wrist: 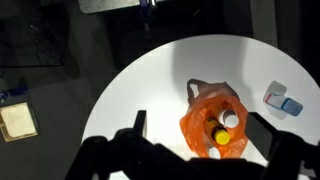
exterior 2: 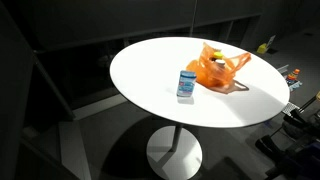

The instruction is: Put the blue box in the plastic bag

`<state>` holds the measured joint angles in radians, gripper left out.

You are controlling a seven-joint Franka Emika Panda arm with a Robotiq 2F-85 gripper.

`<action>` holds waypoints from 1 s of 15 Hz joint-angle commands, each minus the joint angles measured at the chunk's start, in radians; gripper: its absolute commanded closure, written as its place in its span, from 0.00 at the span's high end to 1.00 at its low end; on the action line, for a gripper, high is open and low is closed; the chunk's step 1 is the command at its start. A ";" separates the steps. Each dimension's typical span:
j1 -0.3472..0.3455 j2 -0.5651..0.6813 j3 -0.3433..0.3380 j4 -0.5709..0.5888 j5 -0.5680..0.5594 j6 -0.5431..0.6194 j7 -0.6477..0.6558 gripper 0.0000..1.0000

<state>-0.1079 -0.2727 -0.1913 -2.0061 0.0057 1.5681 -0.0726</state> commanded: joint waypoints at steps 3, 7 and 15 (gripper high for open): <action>-0.011 0.010 0.011 0.010 0.003 -0.006 0.004 1.00; -0.001 0.046 0.029 0.041 -0.002 -0.008 0.006 1.00; 0.053 0.178 0.118 0.159 -0.060 0.019 -0.019 1.00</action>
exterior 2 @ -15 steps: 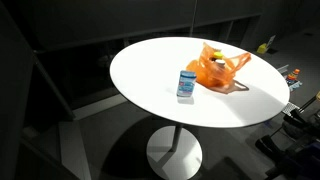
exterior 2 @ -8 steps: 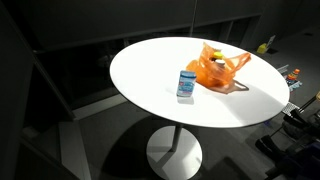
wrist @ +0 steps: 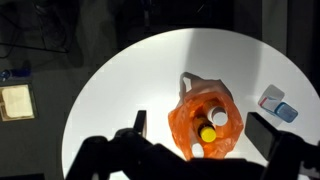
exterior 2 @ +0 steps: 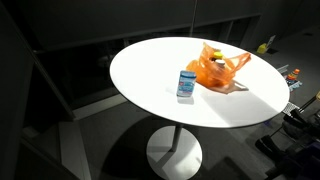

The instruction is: Put the blue box in the plastic bag

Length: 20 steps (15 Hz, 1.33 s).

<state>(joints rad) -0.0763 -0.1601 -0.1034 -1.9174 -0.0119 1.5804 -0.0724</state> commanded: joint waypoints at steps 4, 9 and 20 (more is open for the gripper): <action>0.064 0.145 0.080 0.102 -0.096 0.070 -0.037 1.00; 0.102 0.241 0.119 0.107 -0.128 0.188 -0.066 1.00; 0.119 0.327 0.138 0.071 -0.114 0.378 -0.047 1.00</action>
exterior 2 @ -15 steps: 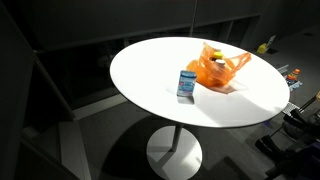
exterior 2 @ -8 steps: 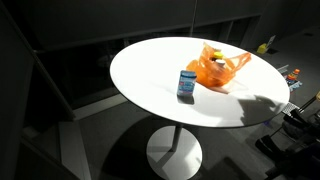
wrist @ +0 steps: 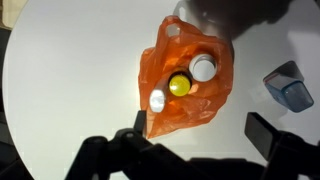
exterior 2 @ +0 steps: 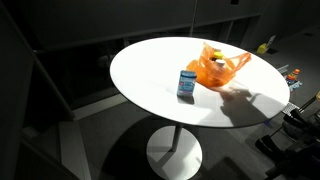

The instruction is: Put the blue box in the plastic bag

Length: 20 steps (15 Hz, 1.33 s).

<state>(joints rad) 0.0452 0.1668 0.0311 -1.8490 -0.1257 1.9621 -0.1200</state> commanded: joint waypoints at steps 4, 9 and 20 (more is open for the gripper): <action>-0.002 0.000 0.003 0.002 0.000 -0.003 0.001 1.00; 0.017 0.051 0.020 0.037 -0.023 0.013 -0.027 1.00; 0.086 0.269 0.101 0.130 -0.050 0.203 -0.228 1.00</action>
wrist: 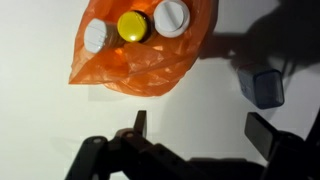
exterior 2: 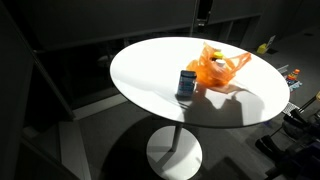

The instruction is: Put the blue box in the plastic bag

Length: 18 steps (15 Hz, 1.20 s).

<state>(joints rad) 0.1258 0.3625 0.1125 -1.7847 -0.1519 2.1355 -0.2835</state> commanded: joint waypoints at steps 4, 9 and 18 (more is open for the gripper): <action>0.029 0.161 0.039 0.104 -0.036 0.080 -0.106 1.00; 0.062 0.207 0.062 0.101 -0.036 0.116 -0.109 1.00; 0.117 0.215 0.067 0.067 -0.050 0.108 -0.077 1.00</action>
<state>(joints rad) 0.2379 0.5801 0.1803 -1.7093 -0.1687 2.2462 -0.3758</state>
